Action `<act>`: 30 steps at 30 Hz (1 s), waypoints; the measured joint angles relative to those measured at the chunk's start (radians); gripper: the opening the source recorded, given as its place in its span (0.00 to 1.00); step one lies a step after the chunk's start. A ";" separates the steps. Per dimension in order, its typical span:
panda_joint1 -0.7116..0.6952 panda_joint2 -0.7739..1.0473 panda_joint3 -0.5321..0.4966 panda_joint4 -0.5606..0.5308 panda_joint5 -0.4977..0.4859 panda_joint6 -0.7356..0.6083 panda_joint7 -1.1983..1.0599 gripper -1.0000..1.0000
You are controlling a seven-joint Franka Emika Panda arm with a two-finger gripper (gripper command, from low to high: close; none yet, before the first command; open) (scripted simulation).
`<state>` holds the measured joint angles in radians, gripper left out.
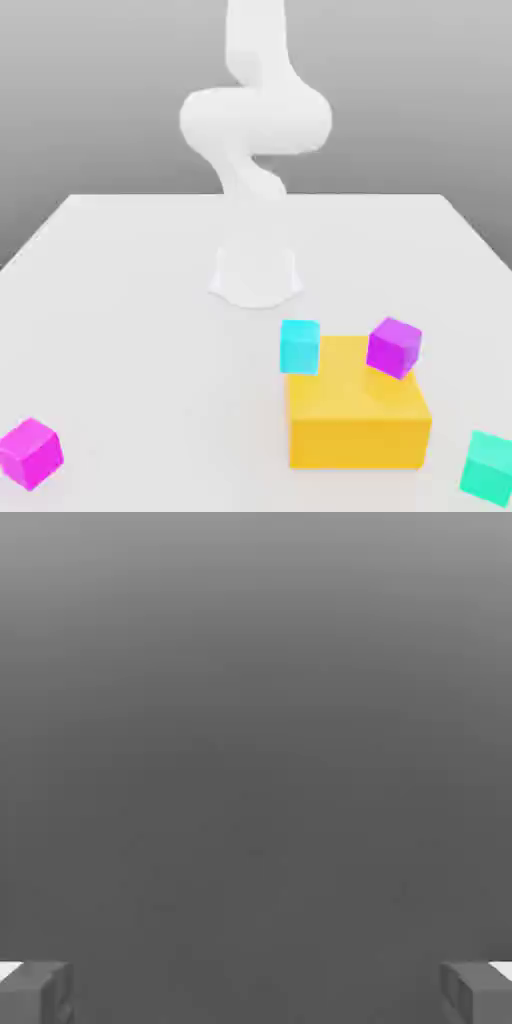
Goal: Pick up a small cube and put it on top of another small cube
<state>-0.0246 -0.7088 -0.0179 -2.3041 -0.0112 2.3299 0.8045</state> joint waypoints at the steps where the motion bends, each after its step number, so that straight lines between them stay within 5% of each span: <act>1: -0.010 0.039 -0.008 -0.002 -0.004 0.013 0.002 0.50; 15: -0.129 0.548 -0.156 -0.025 0.001 0.181 -0.023 0.50; 30: -0.332 1.102 -0.180 -0.029 0.195 0.387 -0.180 0.50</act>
<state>-0.3561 0.3933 -0.1977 -2.3327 0.1834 2.7165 0.6248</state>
